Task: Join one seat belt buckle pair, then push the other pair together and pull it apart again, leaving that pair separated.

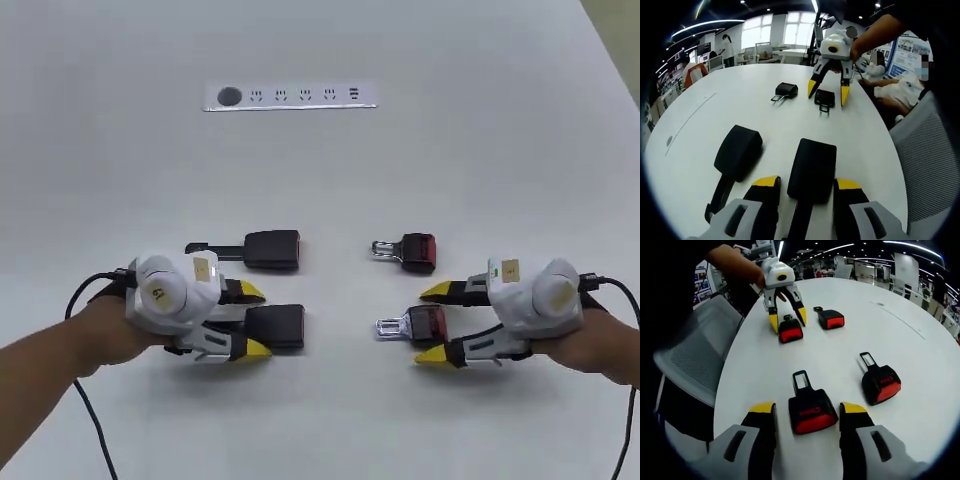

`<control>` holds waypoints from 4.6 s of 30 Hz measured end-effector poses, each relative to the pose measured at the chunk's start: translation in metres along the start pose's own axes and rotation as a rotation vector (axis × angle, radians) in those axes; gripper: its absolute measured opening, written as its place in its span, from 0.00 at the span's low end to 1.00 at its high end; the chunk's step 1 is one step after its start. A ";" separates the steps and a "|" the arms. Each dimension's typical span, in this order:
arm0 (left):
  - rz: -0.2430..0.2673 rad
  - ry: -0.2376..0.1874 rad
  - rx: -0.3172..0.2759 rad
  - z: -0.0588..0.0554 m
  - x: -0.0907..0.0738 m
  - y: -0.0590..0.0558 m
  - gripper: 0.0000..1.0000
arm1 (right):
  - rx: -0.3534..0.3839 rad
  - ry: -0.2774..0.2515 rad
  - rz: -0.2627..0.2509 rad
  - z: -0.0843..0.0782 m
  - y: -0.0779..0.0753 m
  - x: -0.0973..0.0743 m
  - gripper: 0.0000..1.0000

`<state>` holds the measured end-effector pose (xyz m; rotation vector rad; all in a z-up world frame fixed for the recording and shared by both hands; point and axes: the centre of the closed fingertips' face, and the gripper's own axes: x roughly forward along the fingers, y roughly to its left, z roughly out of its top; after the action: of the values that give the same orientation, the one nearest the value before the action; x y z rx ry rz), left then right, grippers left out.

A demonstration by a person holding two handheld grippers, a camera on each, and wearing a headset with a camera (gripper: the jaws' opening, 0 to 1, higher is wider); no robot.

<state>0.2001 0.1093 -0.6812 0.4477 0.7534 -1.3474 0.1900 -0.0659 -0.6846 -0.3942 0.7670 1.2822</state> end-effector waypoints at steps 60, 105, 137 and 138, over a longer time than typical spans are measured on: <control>0.004 0.107 0.116 -0.010 0.003 0.002 0.33 | -0.106 0.109 -0.011 0.026 0.008 0.045 0.34; -0.031 0.156 0.175 -0.014 0.003 0.004 0.32 | -0.115 0.032 0.031 0.070 0.019 0.082 0.33; -0.039 0.163 0.181 -0.015 0.003 0.003 0.33 | -0.111 -0.002 0.016 0.084 0.024 0.093 0.33; -0.039 0.162 0.181 -0.015 0.003 0.003 0.33 | -0.109 -0.006 0.016 0.083 0.026 0.092 0.33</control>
<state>0.1998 0.1178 -0.6939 0.6952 0.7794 -1.4343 0.1978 0.0602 -0.6876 -0.4728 0.6980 1.3436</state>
